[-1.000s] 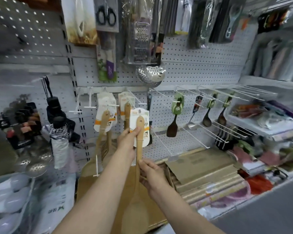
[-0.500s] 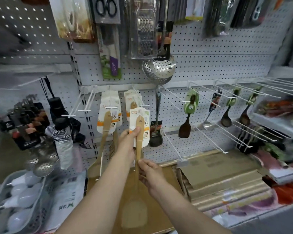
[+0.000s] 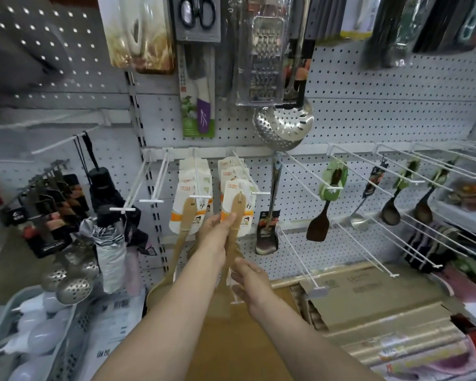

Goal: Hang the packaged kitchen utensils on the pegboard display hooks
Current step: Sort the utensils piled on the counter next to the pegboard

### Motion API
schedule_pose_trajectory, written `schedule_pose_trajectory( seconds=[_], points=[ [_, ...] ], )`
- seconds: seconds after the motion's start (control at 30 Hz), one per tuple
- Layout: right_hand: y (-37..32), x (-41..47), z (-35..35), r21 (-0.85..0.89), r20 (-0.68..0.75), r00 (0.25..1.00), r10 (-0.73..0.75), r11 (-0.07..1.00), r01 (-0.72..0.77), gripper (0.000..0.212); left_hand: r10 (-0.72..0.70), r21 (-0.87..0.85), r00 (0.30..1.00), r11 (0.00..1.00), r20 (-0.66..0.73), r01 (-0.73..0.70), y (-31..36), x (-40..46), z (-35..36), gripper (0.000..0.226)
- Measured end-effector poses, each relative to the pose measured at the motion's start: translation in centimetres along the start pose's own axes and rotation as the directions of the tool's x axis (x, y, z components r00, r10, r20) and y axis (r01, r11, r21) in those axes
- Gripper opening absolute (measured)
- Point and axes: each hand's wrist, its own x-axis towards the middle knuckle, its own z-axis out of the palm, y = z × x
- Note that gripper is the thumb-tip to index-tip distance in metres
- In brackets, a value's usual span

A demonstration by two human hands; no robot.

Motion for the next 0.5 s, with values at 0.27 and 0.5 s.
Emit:
schedule_pose_trajectory(
  seconds=[0.27,0.5],
  points=[
    [1.2,-2.0,0.1,-0.004,-0.016,1.000,0.014,1.000,-0.014,0.021,-0.072,-0.052,0.996,0.996,-0.055,0.069,-2.1,-5.2,-2.8,0.019],
    [3.2,-5.8,2.9,-0.043,0.070,0.995,0.066,0.997,-0.063,0.009,-0.169,-0.219,0.976,0.966,-0.136,0.137,-4.6,-10.8,-8.8,0.026]
  ],
)
